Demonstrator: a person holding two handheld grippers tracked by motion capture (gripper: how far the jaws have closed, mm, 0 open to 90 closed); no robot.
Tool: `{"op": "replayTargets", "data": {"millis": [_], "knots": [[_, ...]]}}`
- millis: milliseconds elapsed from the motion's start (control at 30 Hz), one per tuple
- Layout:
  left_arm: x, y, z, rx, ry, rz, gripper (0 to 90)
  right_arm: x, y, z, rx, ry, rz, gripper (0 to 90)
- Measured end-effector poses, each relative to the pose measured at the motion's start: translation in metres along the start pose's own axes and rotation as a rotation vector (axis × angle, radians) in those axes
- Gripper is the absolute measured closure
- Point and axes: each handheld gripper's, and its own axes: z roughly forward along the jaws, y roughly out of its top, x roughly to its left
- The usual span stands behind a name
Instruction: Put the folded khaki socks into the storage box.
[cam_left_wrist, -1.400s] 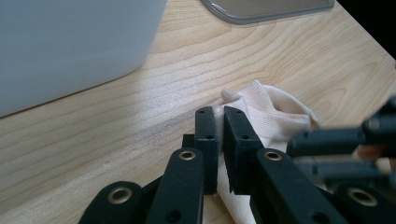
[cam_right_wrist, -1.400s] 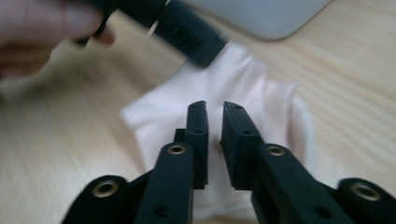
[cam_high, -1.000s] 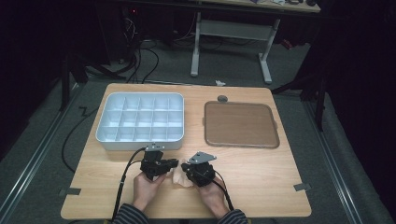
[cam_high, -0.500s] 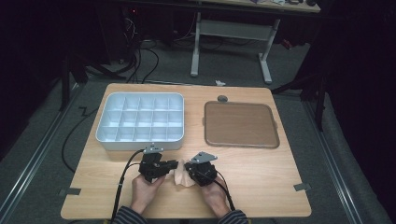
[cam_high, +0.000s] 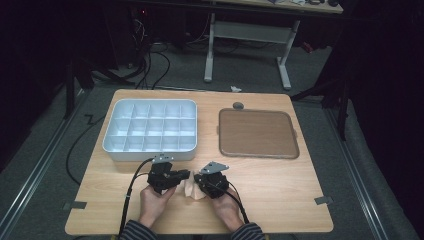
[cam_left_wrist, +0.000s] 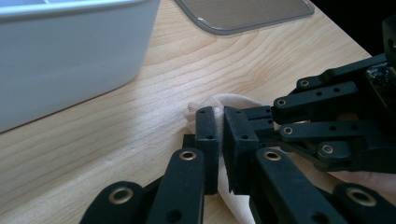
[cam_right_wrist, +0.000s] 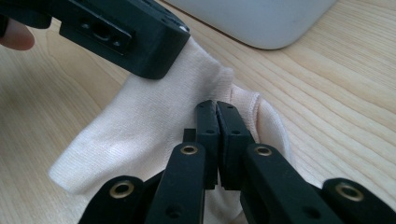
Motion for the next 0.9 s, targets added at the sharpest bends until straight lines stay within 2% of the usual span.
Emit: {"op": "replayTargets", "data": {"millis": [400,533,900], "knots": [[0.007,0.001,-0.004,-0.001,-0.005,-0.01,85.7,0.003,0.004,0.005,0.003,0.027,0.009,88.6],[0.01,0.001,-0.005,0.001,-0.012,-0.013,85.9,0.007,0.005,0.005,0.012,0.015,-0.021,88.4],[0.014,0.001,-0.009,0.006,-0.009,-0.021,85.9,0.008,0.007,0.009,0.005,0.041,-0.001,88.2]]}}
